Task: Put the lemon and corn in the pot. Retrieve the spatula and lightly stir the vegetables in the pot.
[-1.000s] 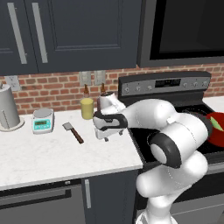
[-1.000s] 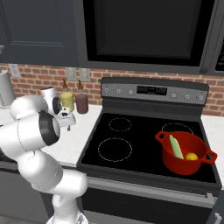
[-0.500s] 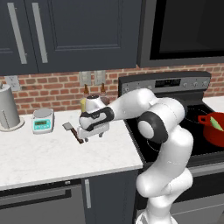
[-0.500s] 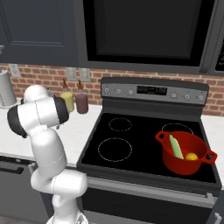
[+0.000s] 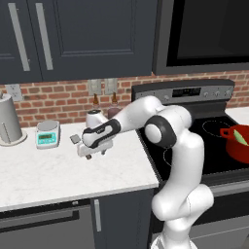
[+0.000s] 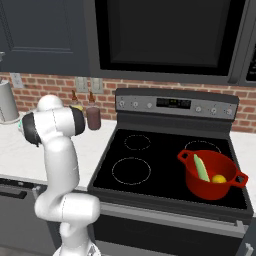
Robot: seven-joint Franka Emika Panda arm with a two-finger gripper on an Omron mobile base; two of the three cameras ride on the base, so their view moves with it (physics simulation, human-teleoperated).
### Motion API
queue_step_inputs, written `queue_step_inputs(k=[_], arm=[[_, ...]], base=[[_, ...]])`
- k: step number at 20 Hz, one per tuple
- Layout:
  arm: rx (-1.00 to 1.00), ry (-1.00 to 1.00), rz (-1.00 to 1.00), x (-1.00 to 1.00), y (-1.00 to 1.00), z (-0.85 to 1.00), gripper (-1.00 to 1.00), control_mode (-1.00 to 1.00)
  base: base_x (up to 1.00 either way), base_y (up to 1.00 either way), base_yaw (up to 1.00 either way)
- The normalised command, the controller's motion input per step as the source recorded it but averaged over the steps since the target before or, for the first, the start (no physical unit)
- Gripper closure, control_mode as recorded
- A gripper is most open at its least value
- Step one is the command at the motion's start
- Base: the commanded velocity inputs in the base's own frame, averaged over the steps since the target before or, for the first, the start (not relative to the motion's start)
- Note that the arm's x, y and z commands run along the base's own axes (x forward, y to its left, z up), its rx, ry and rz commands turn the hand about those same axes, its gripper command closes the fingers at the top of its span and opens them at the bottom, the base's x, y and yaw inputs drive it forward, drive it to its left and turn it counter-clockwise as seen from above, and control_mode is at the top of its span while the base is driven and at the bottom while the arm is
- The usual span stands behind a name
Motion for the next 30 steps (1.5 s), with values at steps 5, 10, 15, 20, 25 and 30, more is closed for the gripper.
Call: queue_step_inputs(k=[5,10,15,20,25,30], arm=[[0.0,0.0,0.0,0.0,0.05,-0.05,-1.0,-1.0],[0.0,0.0,0.0,0.04,0.23,-0.1,-1.0,-1.0],[0.0,0.0,0.0,0.0,0.29,0.0,-1.0,-1.0],[0.02,0.0,-0.02,0.0,0.26,0.11,-1.0,-1.0],[0.01,0.06,-0.17,0.11,0.15,0.04,-1.0,-1.0],[0.0,0.05,-0.31,0.32,0.0,-0.04,-1.0,-1.0]], base=[[0.0,0.0,0.0],[0.0,0.0,0.0],[0.0,0.0,0.0],[0.0,0.0,0.0],[0.0,0.0,0.0],[0.0,0.0,0.0]])
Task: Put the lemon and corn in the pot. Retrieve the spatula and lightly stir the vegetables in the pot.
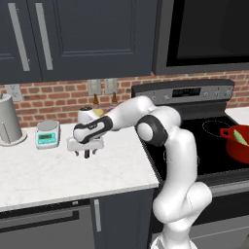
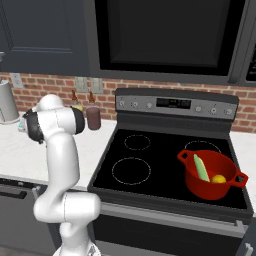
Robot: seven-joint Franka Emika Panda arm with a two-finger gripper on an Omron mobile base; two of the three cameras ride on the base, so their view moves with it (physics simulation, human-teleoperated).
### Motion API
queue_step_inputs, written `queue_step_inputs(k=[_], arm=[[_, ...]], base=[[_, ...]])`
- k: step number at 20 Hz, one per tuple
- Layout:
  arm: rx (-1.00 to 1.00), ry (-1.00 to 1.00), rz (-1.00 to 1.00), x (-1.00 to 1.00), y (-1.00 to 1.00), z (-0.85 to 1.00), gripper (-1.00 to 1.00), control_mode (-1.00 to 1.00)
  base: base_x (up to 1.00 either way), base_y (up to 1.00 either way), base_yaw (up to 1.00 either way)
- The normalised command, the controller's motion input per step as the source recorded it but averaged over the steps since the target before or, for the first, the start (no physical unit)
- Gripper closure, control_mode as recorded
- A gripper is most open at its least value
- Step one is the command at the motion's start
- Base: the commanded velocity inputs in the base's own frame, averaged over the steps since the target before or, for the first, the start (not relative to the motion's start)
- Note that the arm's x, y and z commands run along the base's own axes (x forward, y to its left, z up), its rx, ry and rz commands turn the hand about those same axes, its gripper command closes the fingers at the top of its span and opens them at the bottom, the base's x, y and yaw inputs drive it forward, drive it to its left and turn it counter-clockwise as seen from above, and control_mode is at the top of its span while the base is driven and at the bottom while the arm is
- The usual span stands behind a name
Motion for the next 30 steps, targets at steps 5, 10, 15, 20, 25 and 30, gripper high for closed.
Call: queue_step_inputs(k=[5,10,15,20,25,30], arm=[[0.0,0.0,-0.29,0.21,0.01,-0.21,-1.0,-1.0],[0.0,0.0,-0.15,0.01,0.0,-0.56,-1.0,-1.0],[0.0,0.0,-0.04,-0.15,0.0,-0.44,-1.0,-1.0],[0.0,0.0,0.0,-0.45,0.0,-0.3,1.0,-1.0],[0.0,0.0,0.01,-0.6,0.0,-0.25,1.0,-1.0],[0.0,0.0,0.01,-0.21,0.0,-0.39,1.0,-1.0]], base=[[0.0,0.0,0.0],[0.0,0.0,0.0],[0.0,0.0,0.0],[0.0,0.0,0.0],[0.0,0.0,0.0],[0.0,0.0,0.0]])
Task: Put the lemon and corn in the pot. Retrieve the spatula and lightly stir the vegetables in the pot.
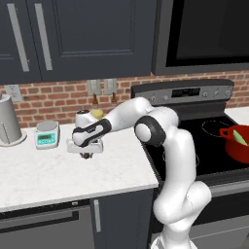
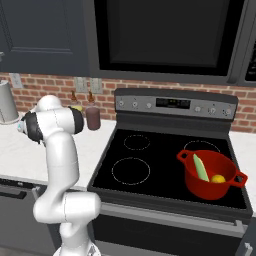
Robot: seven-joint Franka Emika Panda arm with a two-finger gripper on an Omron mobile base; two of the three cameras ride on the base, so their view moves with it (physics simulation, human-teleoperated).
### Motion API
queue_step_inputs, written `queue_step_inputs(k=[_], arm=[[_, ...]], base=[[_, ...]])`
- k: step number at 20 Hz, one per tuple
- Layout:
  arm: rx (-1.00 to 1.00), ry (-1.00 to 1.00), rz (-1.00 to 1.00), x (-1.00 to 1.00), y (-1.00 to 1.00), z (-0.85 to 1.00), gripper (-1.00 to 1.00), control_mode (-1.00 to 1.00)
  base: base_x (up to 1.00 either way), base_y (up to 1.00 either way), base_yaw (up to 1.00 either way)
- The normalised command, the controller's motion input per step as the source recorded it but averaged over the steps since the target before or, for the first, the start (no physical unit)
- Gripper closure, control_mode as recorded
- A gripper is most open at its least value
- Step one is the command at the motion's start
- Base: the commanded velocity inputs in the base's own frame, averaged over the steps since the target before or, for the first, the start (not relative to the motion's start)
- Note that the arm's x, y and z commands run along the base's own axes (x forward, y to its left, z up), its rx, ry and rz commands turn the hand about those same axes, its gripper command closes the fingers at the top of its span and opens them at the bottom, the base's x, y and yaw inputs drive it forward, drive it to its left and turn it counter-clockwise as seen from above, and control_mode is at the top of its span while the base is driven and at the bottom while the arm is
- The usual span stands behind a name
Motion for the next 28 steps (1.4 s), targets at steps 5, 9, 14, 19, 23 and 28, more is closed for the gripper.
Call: queue_step_inputs(k=[5,9,14,19,23,28], arm=[[0.0,0.0,0.0,0.0,0.0,-0.42,1.0,-1.0],[0.0,0.0,0.0,0.0,0.0,-0.31,1.0,-1.0],[0.0,0.0,0.0,-0.03,-0.02,-0.12,1.0,-1.0],[0.0,0.0,0.06,-0.44,0.0,0.04,1.0,-1.0],[0.0,-0.02,0.11,-0.67,-0.03,0.22,1.0,-1.0],[0.04,-0.03,0.11,-0.75,-0.22,0.43,1.0,-1.0]], base=[[0.0,0.0,0.0],[0.0,0.0,0.0],[0.0,0.0,0.0],[0.0,0.0,0.0],[0.0,0.0,0.0],[0.0,0.0,0.0]])
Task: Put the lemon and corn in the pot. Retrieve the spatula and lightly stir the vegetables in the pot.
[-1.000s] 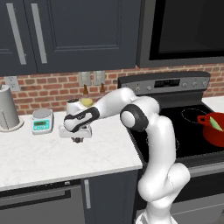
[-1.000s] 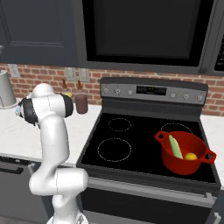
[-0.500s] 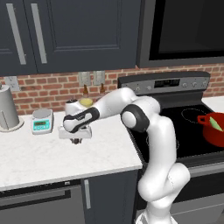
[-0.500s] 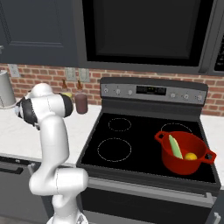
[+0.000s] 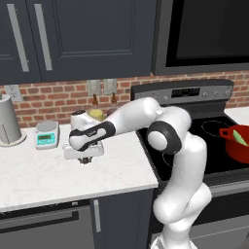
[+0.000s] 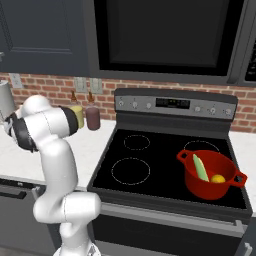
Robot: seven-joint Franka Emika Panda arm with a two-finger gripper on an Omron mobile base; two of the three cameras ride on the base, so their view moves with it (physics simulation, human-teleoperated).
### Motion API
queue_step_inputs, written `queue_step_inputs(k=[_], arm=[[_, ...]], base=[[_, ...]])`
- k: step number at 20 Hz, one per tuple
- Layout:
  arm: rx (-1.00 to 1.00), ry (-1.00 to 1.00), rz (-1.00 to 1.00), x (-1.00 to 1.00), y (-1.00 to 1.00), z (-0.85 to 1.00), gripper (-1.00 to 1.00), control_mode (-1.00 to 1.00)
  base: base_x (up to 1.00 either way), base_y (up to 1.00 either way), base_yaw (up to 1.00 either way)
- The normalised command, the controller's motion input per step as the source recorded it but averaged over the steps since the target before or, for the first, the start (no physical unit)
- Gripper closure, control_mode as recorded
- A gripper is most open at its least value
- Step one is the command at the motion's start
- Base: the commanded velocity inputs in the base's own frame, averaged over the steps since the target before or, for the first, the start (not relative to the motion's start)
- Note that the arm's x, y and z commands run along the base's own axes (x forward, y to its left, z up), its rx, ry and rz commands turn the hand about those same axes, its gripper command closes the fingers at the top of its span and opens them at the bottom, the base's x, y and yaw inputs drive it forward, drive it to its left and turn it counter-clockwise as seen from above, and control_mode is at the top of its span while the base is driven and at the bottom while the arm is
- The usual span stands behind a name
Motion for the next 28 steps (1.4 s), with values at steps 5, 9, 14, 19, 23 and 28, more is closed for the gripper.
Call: queue_step_inputs(k=[5,9,14,19,23,28], arm=[[0.07,0.0,0.1,-0.71,-0.44,0.5,1.0,-1.0],[0.03,0.0,0.1,-0.73,-0.51,0.49,1.0,-1.0],[0.0,0.0,0.11,-0.77,-0.64,0.44,1.0,-1.0],[0.0,-0.01,0.15,-0.7,-0.84,0.4,1.0,-1.0],[0.0,-0.02,0.17,-0.3,-1.0,0.16,1.0,-1.0],[0.04,-0.03,0.1,-0.03,-0.98,0.0,1.0,-1.0]], base=[[0.0,0.0,0.0],[0.0,0.0,0.0],[0.0,0.0,0.0],[0.0,0.0,0.0],[0.0,0.0,0.0],[0.0,0.0,0.0]])
